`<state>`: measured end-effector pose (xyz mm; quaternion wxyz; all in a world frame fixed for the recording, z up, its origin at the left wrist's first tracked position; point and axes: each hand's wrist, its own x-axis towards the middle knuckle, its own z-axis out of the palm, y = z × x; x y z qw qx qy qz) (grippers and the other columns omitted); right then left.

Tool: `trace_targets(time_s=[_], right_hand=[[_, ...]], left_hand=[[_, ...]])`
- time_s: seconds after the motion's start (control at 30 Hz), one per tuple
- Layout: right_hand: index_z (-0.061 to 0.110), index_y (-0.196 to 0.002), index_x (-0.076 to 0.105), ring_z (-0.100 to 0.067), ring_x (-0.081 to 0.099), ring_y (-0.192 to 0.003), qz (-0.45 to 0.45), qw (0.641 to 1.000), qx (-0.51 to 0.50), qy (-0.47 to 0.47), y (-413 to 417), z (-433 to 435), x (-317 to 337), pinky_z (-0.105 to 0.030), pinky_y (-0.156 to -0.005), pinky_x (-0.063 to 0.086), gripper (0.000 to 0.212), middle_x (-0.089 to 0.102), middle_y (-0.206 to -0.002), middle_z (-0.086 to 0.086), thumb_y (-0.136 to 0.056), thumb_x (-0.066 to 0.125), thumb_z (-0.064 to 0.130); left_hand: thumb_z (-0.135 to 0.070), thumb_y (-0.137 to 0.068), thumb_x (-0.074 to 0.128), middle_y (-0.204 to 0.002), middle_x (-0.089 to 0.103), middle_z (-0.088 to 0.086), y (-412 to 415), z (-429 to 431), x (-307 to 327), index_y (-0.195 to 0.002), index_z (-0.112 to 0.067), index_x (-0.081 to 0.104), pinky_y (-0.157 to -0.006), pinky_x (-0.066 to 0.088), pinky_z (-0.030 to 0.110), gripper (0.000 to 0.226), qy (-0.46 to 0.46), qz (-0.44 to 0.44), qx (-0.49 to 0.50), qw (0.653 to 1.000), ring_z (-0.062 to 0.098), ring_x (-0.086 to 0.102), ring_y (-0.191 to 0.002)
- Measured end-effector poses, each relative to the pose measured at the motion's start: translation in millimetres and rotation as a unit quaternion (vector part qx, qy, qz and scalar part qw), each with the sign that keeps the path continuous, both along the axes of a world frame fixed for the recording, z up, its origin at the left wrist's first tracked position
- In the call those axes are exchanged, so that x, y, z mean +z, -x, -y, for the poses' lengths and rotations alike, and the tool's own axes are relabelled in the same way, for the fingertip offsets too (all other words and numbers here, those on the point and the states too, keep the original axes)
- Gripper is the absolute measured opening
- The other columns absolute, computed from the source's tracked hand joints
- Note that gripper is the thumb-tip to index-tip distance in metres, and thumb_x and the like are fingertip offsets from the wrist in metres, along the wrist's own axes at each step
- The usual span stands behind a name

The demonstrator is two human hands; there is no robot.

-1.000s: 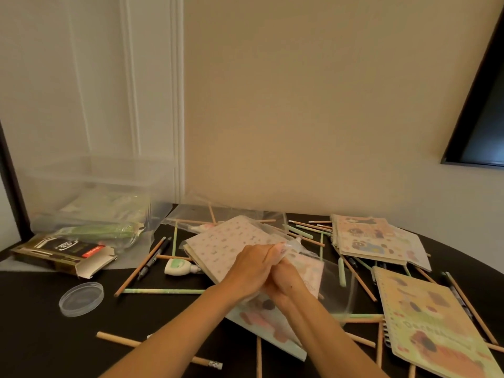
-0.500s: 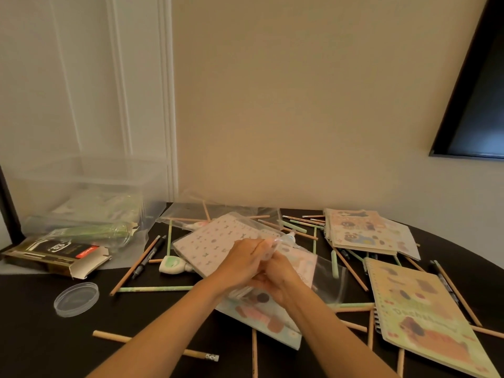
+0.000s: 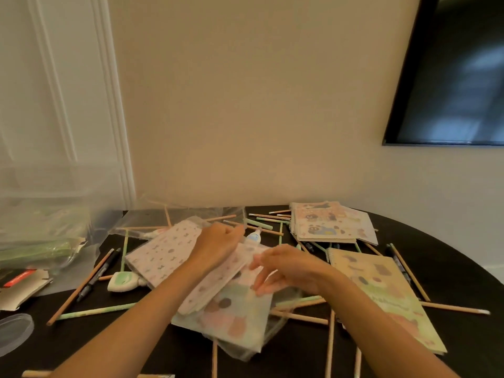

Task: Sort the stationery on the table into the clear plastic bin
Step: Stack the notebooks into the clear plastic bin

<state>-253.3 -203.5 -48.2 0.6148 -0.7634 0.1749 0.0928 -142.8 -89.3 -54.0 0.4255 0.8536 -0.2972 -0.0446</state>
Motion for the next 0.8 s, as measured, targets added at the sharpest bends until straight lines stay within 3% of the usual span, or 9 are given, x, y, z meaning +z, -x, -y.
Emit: trace_targets(time_s=[0.07, 0.2, 0.27, 0.37, 0.47, 0.57, 0.63, 0.73, 0.8], right_hand=[[0.006, -0.107, 0.06, -0.015, 0.068, -0.065, 0.033, 0.999, -0.026, -0.014, 11, 25, 13, -0.017, -0.058, 0.055, 0.026, 0.07, -0.08, -0.014, -0.097, 0.046, 0.026], [0.008, -0.105, 0.061, -0.015, 0.066, -0.063, 0.063, 0.973, -0.198, 0.105, 11, 85, 14, -0.019, -0.054, 0.053, 0.019, 0.068, -0.078, -0.011, -0.096, 0.05, 0.02], [0.006, -0.106, 0.06, -0.017, 0.065, -0.073, 0.083, 0.936, -0.31, 0.145, 2, 123, 2, -0.024, -0.06, 0.054, 0.018, 0.067, -0.085, -0.012, -0.095, 0.052, 0.018], [0.002, -0.108, 0.062, -0.029, 0.06, -0.097, 0.046, 0.888, -0.385, 0.246, -12, 178, -17, -0.042, -0.089, 0.05, 0.026, 0.063, -0.103, -0.02, -0.092, 0.055, 0.023], [0.001, -0.113, 0.058, -0.024, 0.056, -0.091, -0.024, 0.866, -0.379, 0.325, -25, 221, -31, -0.036, -0.085, 0.045, 0.038, 0.061, -0.098, -0.013, -0.093, 0.052, 0.032], [0.002, -0.119, 0.052, -0.021, 0.053, -0.088, -0.061, 0.868, -0.366, 0.331, -37, 247, -38, -0.03, -0.077, 0.042, 0.042, 0.061, -0.107, -0.012, -0.094, 0.049, 0.037], [0.003, -0.12, 0.052, -0.02, 0.055, -0.09, -0.098, 0.878, -0.33, 0.332, -45, 262, -44, -0.027, -0.077, 0.041, 0.044, 0.061, -0.101, -0.008, -0.095, 0.047, 0.038], [0.005, -0.12, 0.049, -0.015, 0.053, -0.086, -0.122, 0.899, -0.302, 0.294, -51, 274, -46, -0.025, -0.076, 0.044, 0.041, 0.056, -0.093, -0.004, -0.094, 0.05, 0.035], [0.005, -0.122, 0.049, -0.014, 0.057, -0.082, -0.093, 0.924, -0.299, 0.218, -52, 281, -47, -0.023, -0.067, 0.045, 0.038, 0.06, -0.095, -0.004, -0.093, 0.053, 0.03]], left_hand=[[-0.019, -0.091, 0.046, -0.052, 0.036, 0.001, -6, 23, 8, -0.051, -0.015, 0.036, -0.051, 0.023, 0.029, 0.041, -0.001, 0.034, 0.009, 0.999, 0.016, 0.031, -0.052], [-0.01, -0.09, 0.043, -0.06, 0.046, 0.004, -19, 76, 15, -0.057, -0.013, 0.045, -0.059, 0.03, 0.028, 0.033, -0.045, 0.069, -0.021, 0.996, 0.021, 0.043, -0.064], [-0.011, -0.092, 0.041, -0.078, 0.052, 0.006, -26, 106, 14, -0.073, -0.015, 0.051, -0.069, 0.038, 0.03, 0.022, -0.067, 0.065, -0.044, 0.995, 0.02, 0.048, -0.077], [-0.01, -0.094, 0.039, -0.091, 0.058, 0.01, -33, 143, 8, -0.085, -0.015, 0.058, -0.08, 0.047, 0.033, 0.022, -0.067, 0.016, -0.057, 0.996, 0.025, 0.059, -0.09], [-0.005, -0.094, 0.041, -0.107, 0.061, 0.016, -42, 181, -12, -0.091, -0.008, 0.06, -0.089, 0.051, 0.04, 0.019, -0.062, -0.067, -0.039, 0.995, 0.03, 0.06, -0.101], [-0.005, -0.094, 0.042, -0.117, 0.057, 0.02, -56, 213, -26, -0.12, -0.001, 0.051, -0.094, 0.048, 0.045, 0.028, -0.047, -0.171, -0.008, 0.984, 0.032, 0.057, -0.108], [-0.008, -0.096, 0.039, -0.123, 0.054, 0.018, -68, 232, -32, -0.129, -0.001, 0.045, -0.096, 0.048, 0.045, 0.034, -0.041, -0.218, 0.024, 0.975, 0.032, 0.055, -0.111], [-0.01, -0.095, 0.041, -0.122, 0.057, 0.018, -78, 246, -41, -0.125, 0.0, 0.05, -0.089, 0.052, 0.039, 0.032, -0.053, -0.222, 0.039, 0.973, 0.031, 0.057, -0.11], [-0.006, -0.093, 0.045, -0.119, 0.059, 0.021, -84, 251, -48, -0.12, 0.003, 0.054, -0.071, 0.054, 0.031, 0.03, -0.051, -0.218, 0.017, 0.974, 0.033, 0.06, -0.106]])
